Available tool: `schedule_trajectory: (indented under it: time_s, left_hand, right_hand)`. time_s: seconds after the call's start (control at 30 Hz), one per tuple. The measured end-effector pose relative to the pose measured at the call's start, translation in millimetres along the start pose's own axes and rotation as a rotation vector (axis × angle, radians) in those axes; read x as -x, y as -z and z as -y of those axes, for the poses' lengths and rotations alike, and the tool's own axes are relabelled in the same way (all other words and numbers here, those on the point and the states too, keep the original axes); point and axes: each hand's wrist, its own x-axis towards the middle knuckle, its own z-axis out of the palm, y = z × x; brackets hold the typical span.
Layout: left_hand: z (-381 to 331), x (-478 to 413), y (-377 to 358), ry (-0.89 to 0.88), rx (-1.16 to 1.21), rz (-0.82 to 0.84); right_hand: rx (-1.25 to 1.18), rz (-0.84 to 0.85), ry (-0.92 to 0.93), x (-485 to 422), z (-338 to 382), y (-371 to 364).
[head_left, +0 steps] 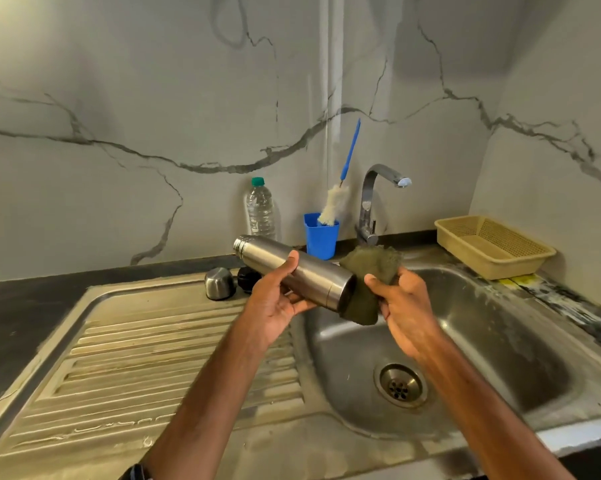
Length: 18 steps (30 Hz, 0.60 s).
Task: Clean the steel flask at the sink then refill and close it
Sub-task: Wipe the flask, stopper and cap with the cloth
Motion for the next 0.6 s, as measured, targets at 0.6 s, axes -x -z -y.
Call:
schedule_trajectory:
  time_s: [0.6]
  left_hand:
    - [22.9, 1.0, -4.8, -0.121, 0.068, -0.141]
  right_hand:
    - [0.95, 0.004, 0.324, 19.3, -20.2, -34.1]
